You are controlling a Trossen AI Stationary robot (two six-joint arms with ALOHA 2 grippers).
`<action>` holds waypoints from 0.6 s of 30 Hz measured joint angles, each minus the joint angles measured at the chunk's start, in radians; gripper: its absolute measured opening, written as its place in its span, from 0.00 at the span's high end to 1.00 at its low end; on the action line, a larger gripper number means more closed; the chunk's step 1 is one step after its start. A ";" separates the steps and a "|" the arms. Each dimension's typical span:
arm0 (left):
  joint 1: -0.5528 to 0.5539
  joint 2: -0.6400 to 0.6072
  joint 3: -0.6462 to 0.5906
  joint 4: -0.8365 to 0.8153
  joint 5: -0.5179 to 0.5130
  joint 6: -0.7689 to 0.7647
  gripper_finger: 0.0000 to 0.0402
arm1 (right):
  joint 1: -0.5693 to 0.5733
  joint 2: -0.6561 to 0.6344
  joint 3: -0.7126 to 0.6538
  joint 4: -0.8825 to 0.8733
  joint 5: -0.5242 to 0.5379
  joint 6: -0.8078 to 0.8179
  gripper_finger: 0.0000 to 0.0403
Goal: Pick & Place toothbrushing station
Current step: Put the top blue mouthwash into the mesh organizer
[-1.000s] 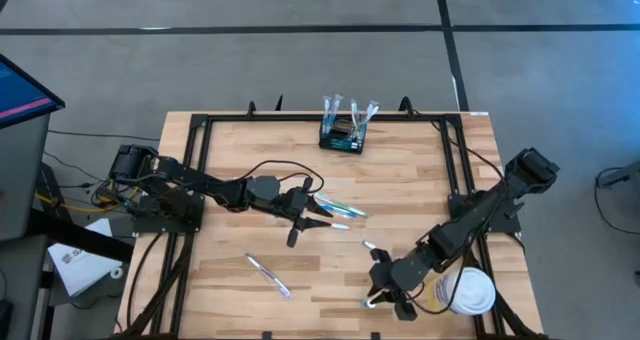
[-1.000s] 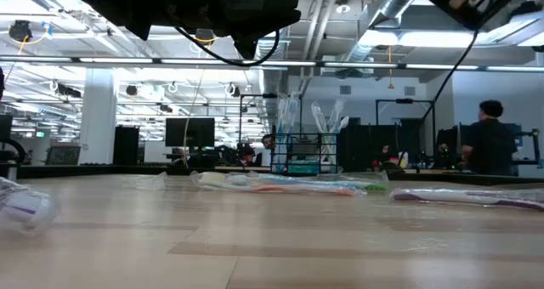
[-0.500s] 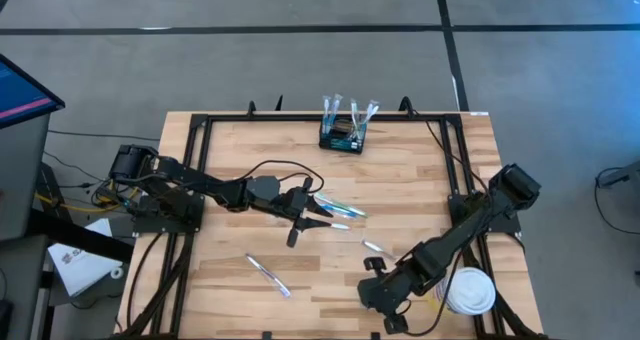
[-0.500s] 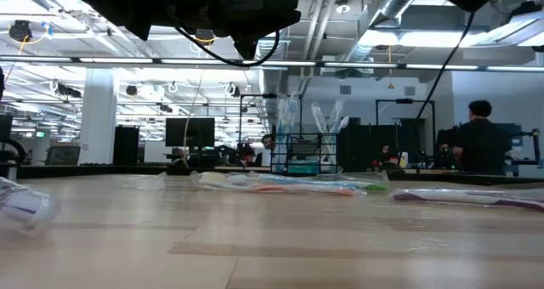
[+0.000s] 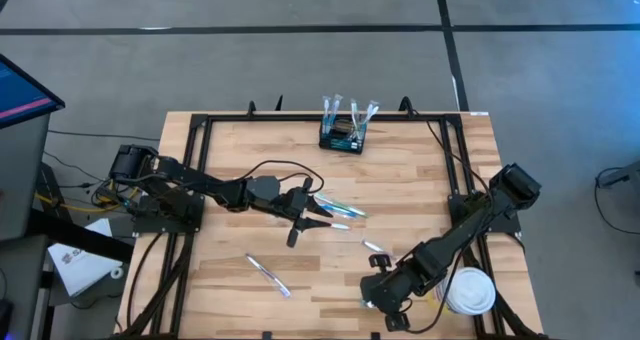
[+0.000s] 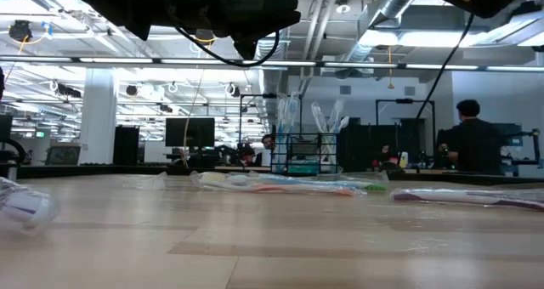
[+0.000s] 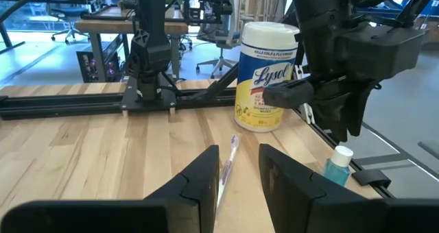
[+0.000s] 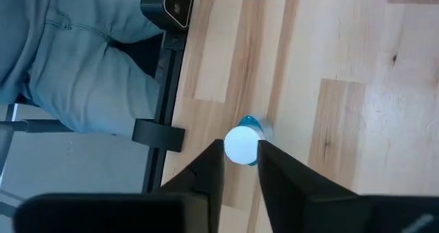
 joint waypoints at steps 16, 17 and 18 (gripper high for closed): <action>0.000 0.000 0.000 -0.002 0.000 0.000 0.75 | -0.010 0.052 -0.002 0.019 -0.050 0.029 0.56; 0.000 0.000 0.000 -0.003 0.000 0.000 0.75 | -0.015 0.057 0.001 0.038 -0.051 0.029 0.55; 0.000 0.000 0.000 -0.003 0.000 0.000 0.75 | -0.020 0.061 0.003 0.040 -0.051 0.029 0.54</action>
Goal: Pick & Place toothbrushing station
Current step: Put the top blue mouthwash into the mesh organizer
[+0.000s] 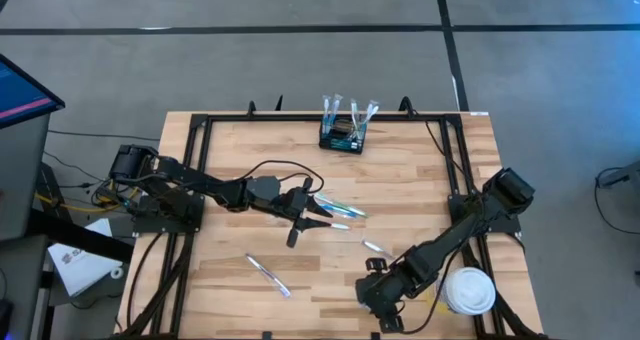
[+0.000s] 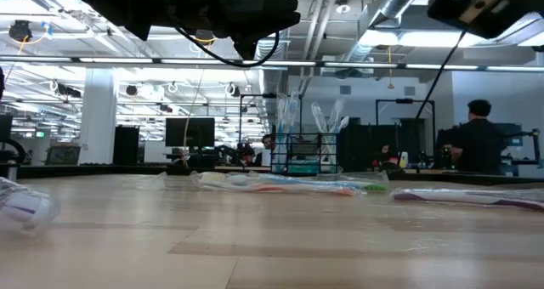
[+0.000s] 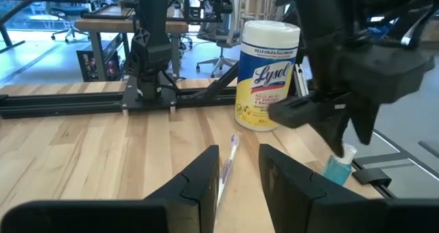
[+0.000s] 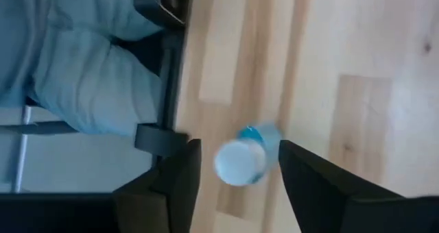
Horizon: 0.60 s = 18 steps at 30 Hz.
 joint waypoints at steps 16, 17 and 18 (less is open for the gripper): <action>0.000 0.000 0.000 0.000 0.000 0.008 0.75 | 0.001 0.032 -0.002 -0.030 -0.001 -0.004 0.55; 0.000 0.000 0.000 0.000 0.000 0.008 0.75 | -0.001 0.042 0.000 -0.019 -0.005 -0.004 0.56; 0.000 0.000 0.000 0.000 0.000 0.008 0.75 | -0.004 0.051 -0.002 -0.026 -0.003 -0.005 0.57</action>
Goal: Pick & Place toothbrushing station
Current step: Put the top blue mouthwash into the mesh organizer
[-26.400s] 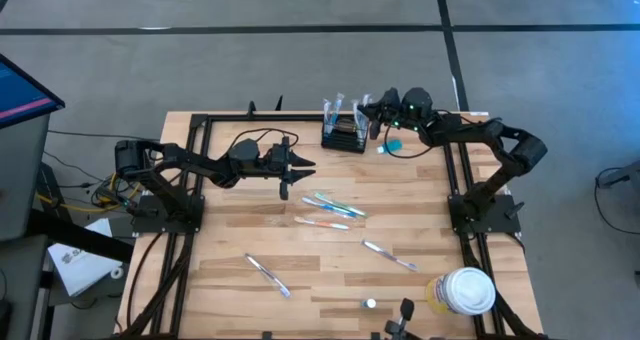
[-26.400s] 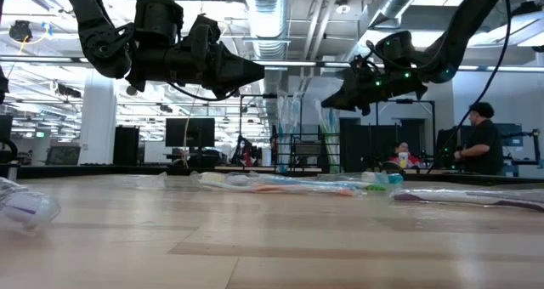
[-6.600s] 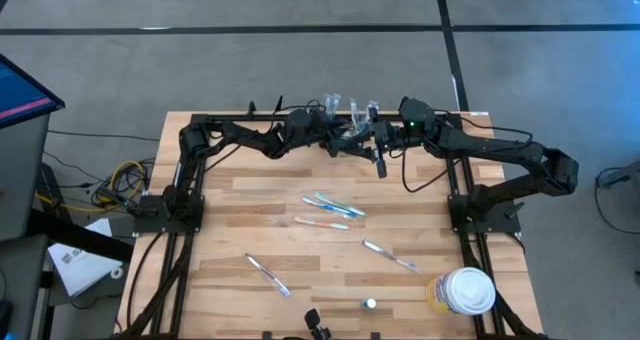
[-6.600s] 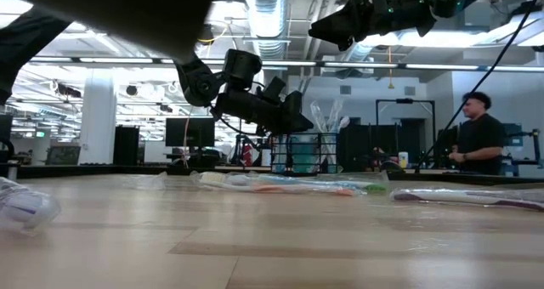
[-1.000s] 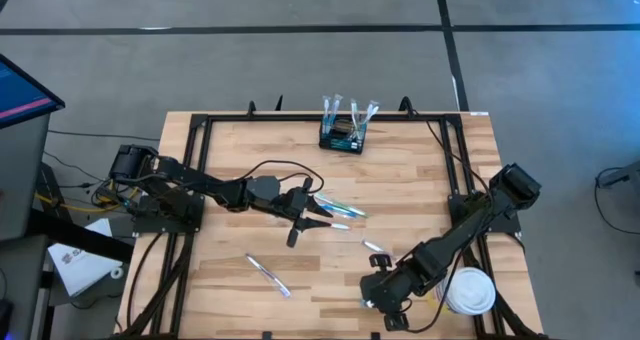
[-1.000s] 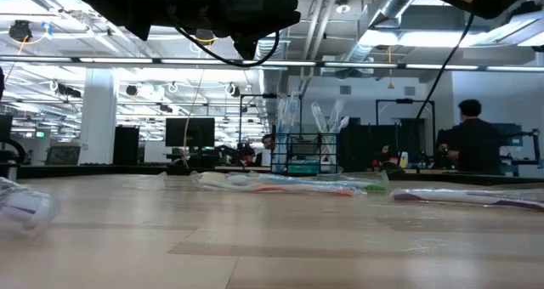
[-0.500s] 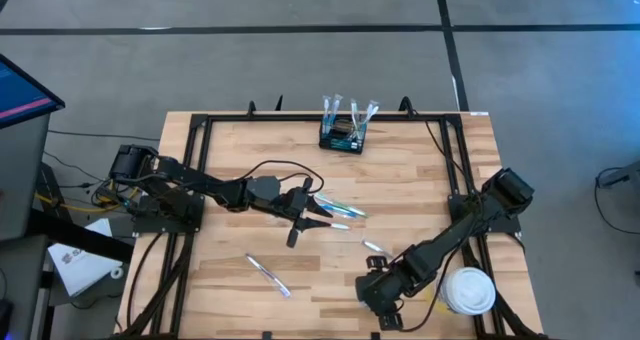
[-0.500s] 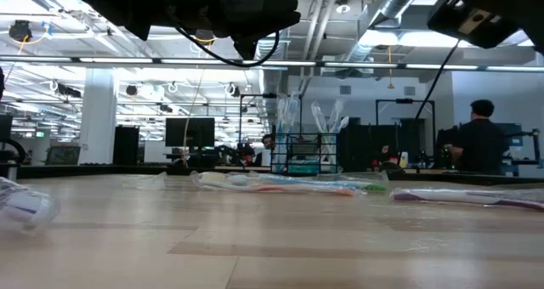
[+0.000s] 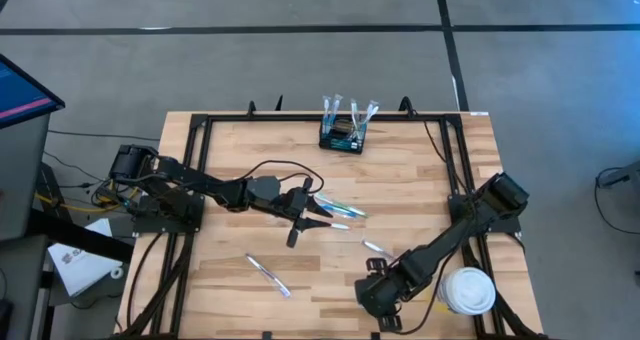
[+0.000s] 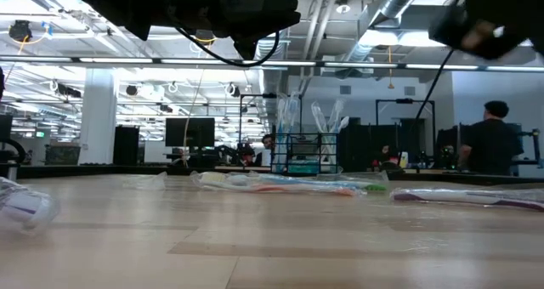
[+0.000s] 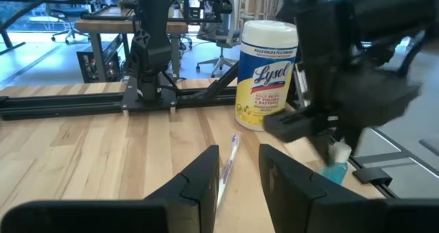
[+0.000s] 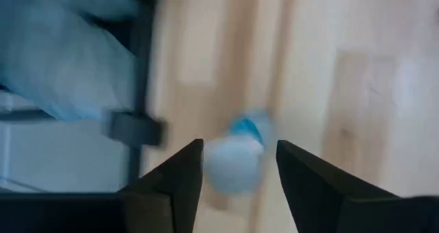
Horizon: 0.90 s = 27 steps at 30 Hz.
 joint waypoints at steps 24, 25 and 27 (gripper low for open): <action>0.000 0.000 0.000 0.000 0.000 0.000 0.75 | 0.002 0.020 -0.002 0.043 0.040 -0.115 0.80; 0.000 0.000 0.000 0.000 0.000 0.000 0.75 | 0.002 0.020 -0.002 0.043 0.045 -0.116 0.80; 0.000 0.000 0.000 0.000 0.000 0.000 0.75 | 0.002 0.020 -0.002 0.040 0.058 -0.133 0.80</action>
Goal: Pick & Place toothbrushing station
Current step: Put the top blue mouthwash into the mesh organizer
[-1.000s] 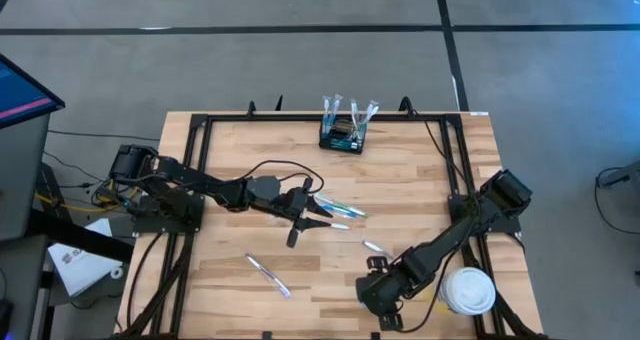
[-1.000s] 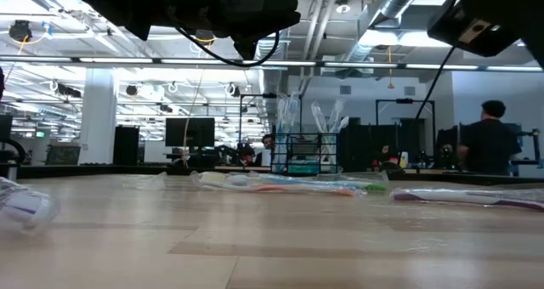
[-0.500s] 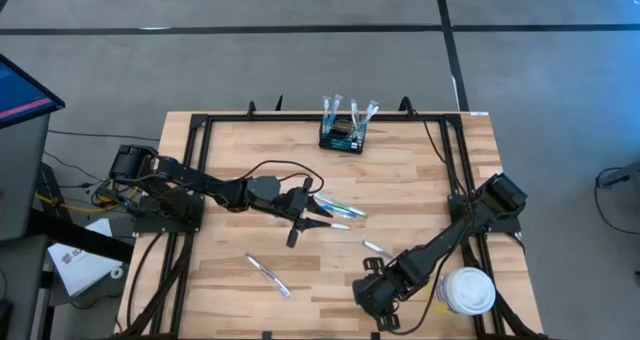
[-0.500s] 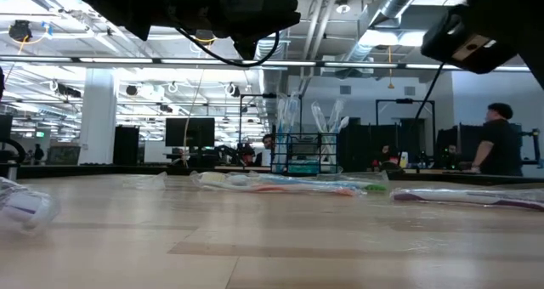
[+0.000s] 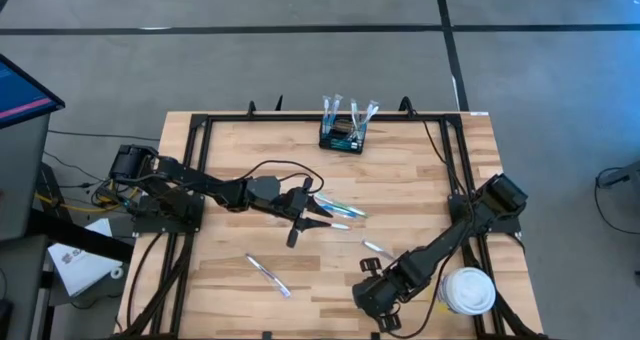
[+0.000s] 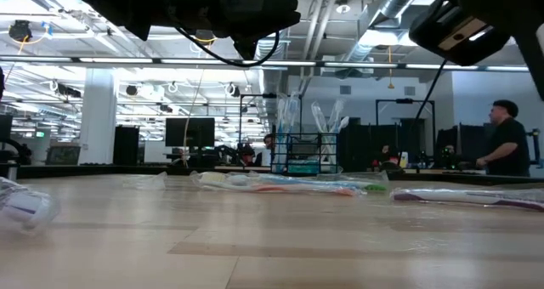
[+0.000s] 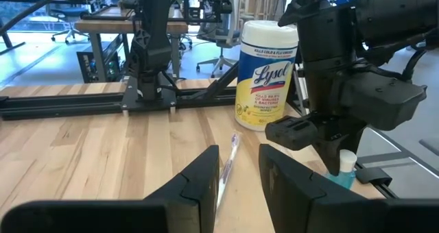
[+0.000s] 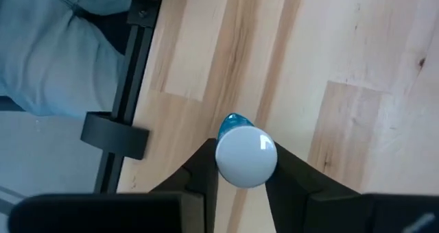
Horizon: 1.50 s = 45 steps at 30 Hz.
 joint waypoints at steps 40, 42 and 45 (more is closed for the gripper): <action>0.000 0.000 0.000 0.010 0.000 -0.003 0.75 | -0.345 -0.282 0.153 -0.365 0.254 -0.169 0.80; 0.003 0.000 0.000 0.010 0.000 -0.003 0.75 | -0.390 -0.293 0.153 -0.367 0.254 -0.194 0.80; 0.010 0.000 0.000 0.009 0.000 -0.003 0.75 | -0.465 -0.304 0.153 -0.372 0.252 -0.233 0.80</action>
